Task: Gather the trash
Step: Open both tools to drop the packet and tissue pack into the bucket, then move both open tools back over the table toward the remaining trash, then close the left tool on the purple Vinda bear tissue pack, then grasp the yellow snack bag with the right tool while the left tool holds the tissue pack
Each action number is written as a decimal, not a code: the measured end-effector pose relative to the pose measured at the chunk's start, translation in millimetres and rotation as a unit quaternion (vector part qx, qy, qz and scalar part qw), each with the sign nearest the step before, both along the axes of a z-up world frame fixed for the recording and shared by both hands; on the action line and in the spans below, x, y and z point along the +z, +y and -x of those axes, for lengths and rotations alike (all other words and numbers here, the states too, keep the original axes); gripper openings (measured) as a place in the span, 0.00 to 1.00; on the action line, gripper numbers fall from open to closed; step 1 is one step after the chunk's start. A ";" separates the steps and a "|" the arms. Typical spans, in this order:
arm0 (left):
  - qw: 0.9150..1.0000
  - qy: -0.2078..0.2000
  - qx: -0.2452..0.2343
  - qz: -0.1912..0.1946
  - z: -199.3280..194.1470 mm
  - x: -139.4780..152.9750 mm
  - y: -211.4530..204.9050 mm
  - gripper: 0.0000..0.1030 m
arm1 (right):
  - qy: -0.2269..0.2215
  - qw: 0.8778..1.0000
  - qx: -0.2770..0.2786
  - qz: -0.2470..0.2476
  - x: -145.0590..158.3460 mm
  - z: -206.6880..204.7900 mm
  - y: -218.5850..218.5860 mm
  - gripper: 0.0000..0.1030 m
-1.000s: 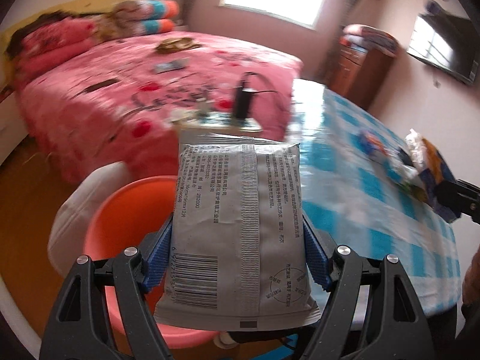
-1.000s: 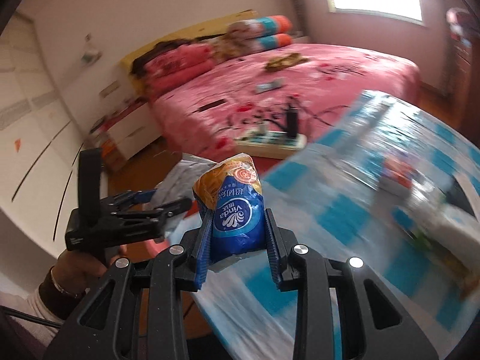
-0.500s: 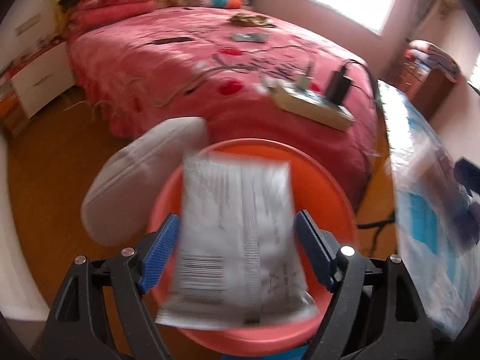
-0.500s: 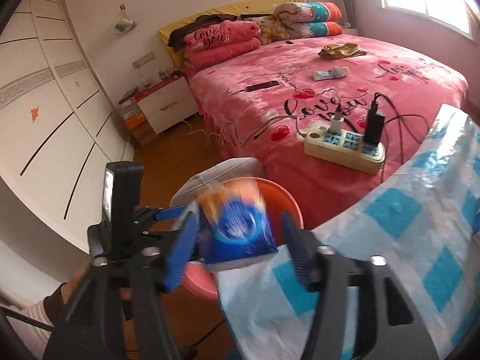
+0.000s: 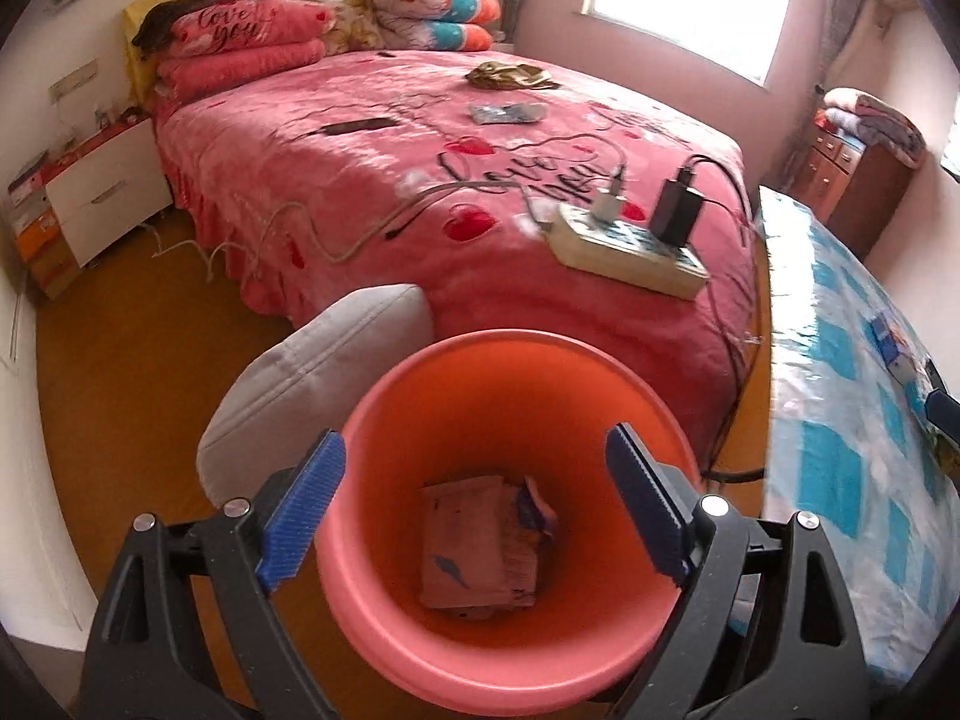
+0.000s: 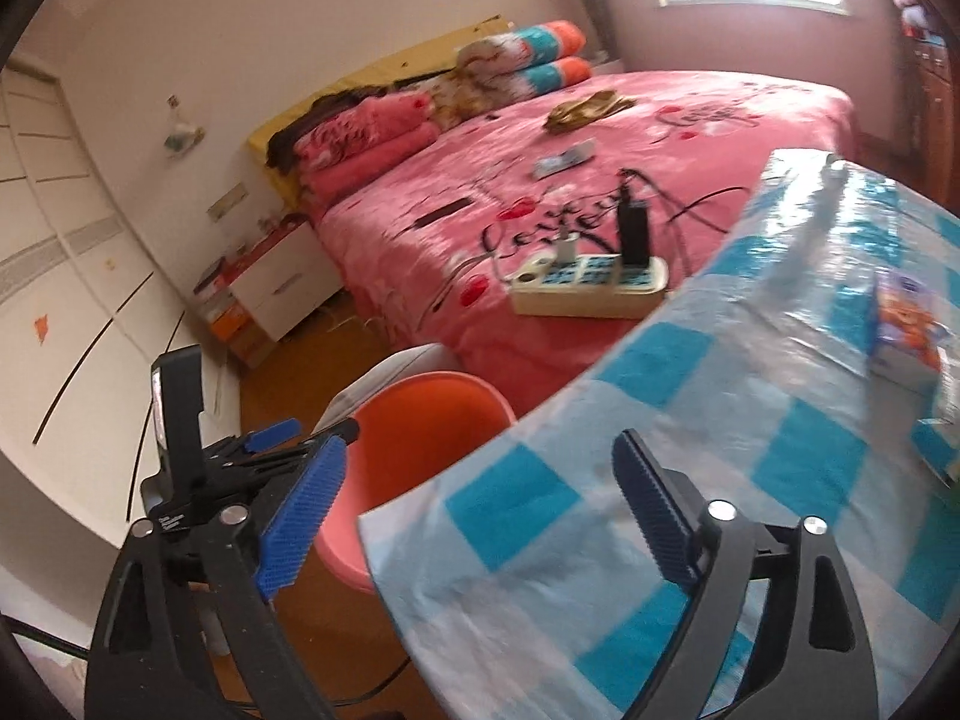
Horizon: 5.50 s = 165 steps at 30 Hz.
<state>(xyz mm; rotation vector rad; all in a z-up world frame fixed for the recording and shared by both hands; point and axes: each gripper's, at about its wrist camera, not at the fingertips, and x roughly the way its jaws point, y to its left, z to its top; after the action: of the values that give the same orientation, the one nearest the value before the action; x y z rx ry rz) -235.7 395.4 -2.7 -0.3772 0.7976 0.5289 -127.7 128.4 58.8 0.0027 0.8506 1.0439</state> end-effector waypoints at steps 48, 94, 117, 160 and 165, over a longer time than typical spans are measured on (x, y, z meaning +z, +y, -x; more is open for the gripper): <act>0.976 -0.010 -0.207 -0.071 -73.4 62.7 -198.2 0.87 | -0.078 0.979 -0.189 -0.008 5.7 -5.3 -195.5 0.91; 0.948 -0.015 -0.300 -0.100 -179.4 74.1 -319.5 0.87 | 0.003 0.926 -0.372 -0.063 -30.2 -87.4 -382.8 0.91; 0.973 0.033 -0.226 0.021 -306.6 26.8 -278.5 0.80 | 0.039 0.929 -0.368 0.022 -56.2 -149.4 -385.4 0.91; 0.957 0.049 -0.284 0.022 -201.3 22.9 -310.1 0.54 | 0.058 0.982 -0.181 0.002 -60.8 -113.6 -348.8 0.55; 0.960 0.046 -0.275 0.026 -189.5 23.3 -299.9 0.54 | 0.045 0.982 -0.183 0.021 -59.4 -107.9 -348.8 0.67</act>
<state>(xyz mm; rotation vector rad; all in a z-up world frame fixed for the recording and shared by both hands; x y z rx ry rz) -46.2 95.5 20.6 -0.1657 0.9629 0.0027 -19.8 -220.4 -0.6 0.1660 0.9140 0.6846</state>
